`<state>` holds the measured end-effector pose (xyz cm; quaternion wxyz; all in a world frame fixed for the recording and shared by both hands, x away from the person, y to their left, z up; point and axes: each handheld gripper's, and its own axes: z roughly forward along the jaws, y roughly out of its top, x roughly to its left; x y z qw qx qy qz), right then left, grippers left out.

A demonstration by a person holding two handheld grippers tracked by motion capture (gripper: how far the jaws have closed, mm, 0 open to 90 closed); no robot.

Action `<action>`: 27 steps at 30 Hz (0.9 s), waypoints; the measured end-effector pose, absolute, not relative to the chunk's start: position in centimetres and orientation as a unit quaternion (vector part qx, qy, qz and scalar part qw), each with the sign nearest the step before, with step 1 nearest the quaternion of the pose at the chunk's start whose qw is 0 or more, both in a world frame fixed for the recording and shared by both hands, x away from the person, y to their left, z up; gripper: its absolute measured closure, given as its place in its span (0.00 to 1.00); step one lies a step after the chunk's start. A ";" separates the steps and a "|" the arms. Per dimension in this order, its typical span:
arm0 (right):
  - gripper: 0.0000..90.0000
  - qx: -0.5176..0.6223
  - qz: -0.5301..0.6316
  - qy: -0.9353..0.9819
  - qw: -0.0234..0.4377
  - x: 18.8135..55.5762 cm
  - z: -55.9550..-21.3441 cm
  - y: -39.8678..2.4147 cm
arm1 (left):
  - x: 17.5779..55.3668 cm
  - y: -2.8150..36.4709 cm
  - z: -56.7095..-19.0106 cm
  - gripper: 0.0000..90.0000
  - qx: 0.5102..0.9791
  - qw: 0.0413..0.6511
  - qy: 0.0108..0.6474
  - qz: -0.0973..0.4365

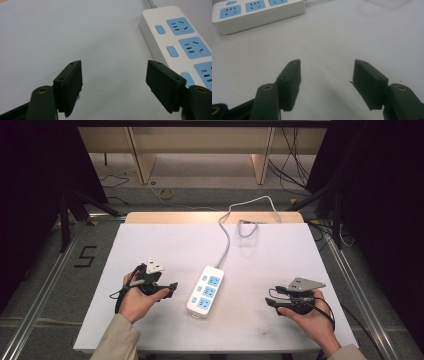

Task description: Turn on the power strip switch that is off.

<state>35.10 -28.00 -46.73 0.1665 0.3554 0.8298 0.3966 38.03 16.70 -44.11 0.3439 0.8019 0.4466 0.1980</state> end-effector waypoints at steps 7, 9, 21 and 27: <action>0.44 0.356 0.398 0.829 0.167 35.1 -46.8 -28.2 | 37.6 17.7 -44.6 0.29 0.796 0.360 0.440 0.209; 0.43 0.356 0.398 0.829 0.167 35.1 -46.8 -28.3 | 37.6 17.9 -44.8 0.27 0.794 0.363 0.439 0.213; 0.43 0.360 0.399 0.827 0.166 35.0 -46.9 -28.5 | 36.9 19.3 -45.9 0.21 0.799 0.365 0.427 0.217; 0.42 0.362 0.399 0.826 0.164 35.0 -46.9 -28.6 | 36.5 20.3 -46.3 0.20 0.790 0.364 0.439 0.224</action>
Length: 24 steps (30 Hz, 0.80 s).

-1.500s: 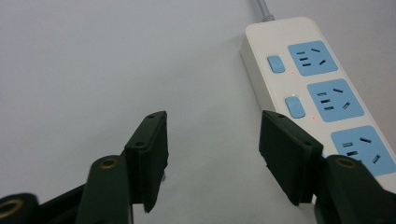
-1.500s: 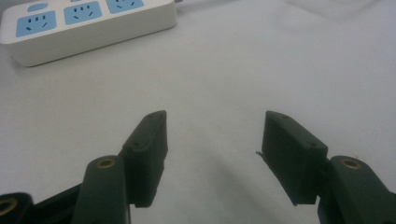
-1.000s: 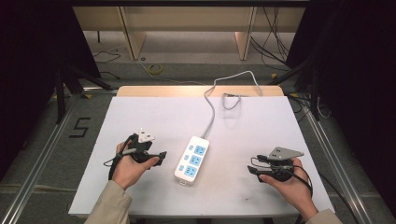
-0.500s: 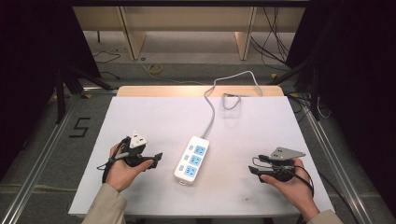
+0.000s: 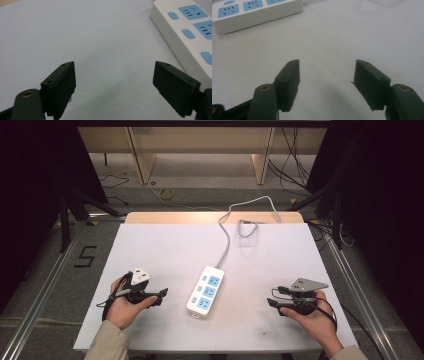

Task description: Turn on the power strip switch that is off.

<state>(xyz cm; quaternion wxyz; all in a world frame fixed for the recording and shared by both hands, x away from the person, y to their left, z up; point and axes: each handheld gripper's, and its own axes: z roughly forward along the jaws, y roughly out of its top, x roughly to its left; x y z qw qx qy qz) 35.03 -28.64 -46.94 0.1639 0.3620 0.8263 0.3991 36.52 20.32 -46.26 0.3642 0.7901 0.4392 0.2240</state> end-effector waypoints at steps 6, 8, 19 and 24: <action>0.42 0.363 0.397 0.827 0.163 35.1 -47.0 -28.8 | 36.3 20.8 -46.5 0.20 0.787 0.363 0.444 0.228; 0.42 0.363 0.398 0.827 0.164 35.1 -47.0 -28.8 | 36.3 20.8 -46.5 0.20 0.788 0.361 0.442 0.230; 0.41 0.364 0.397 0.827 0.161 35.1 -47.3 -28.8 | 36.3 21.1 -47.2 0.20 0.792 0.351 0.443 0.230; 0.41 0.364 0.398 0.827 0.161 35.1 -47.3 -28.8 | 36.4 21.1 -47.3 0.20 0.792 0.348 0.445 0.230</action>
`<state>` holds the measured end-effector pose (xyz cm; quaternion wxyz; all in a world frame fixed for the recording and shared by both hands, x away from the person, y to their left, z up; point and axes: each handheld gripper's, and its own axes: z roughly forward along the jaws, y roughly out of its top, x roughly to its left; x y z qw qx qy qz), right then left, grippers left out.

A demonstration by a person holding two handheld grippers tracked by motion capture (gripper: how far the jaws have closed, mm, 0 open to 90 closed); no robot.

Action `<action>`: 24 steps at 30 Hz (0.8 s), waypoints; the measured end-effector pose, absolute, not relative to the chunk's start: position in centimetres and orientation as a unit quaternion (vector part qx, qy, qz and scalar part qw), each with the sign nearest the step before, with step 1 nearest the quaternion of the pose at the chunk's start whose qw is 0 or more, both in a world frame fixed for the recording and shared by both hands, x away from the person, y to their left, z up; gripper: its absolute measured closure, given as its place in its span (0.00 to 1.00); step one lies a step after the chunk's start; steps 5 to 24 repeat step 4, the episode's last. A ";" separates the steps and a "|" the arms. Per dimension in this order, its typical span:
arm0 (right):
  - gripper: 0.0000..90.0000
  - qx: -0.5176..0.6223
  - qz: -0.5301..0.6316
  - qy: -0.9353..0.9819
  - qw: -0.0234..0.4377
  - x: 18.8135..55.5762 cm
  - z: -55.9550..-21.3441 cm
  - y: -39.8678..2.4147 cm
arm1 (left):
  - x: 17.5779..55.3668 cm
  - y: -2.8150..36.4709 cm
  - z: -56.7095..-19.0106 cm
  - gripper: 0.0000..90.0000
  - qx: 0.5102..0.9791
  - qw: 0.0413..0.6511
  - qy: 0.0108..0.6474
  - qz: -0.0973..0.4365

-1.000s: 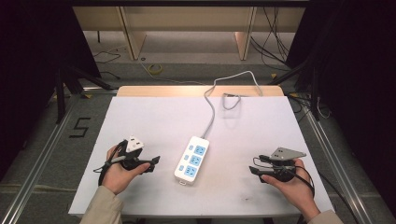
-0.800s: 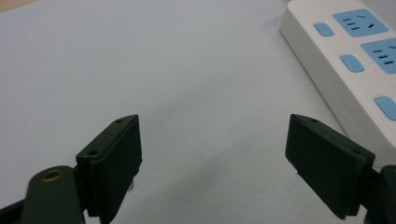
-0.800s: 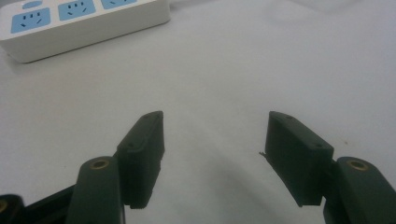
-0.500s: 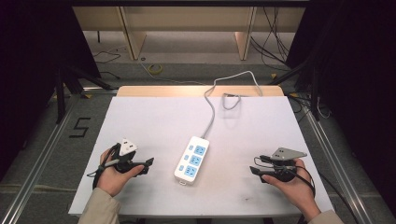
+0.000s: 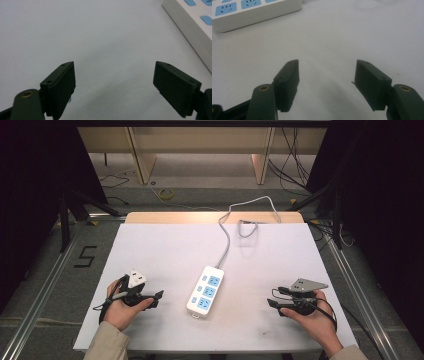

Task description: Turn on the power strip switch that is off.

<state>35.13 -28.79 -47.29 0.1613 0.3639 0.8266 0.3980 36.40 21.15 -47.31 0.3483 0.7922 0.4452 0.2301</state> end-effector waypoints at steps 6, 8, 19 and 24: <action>0.41 0.364 0.399 0.826 0.162 35.1 -47.3 -28.8 | 36.5 21.1 -47.4 0.20 0.792 0.345 0.446 0.233; 0.41 0.364 0.399 0.826 0.162 35.1 -47.3 -28.8 | 36.5 21.1 -47.4 0.20 0.792 0.345 0.446 0.233; 0.41 0.364 0.399 0.826 0.162 35.1 -47.3 -28.8 | 36.5 21.1 -47.4 0.20 0.792 0.345 0.446 0.233; 0.41 0.364 0.399 0.826 0.162 35.1 -47.3 -28.8 | 36.5 21.1 -47.4 0.20 0.792 0.345 0.446 0.233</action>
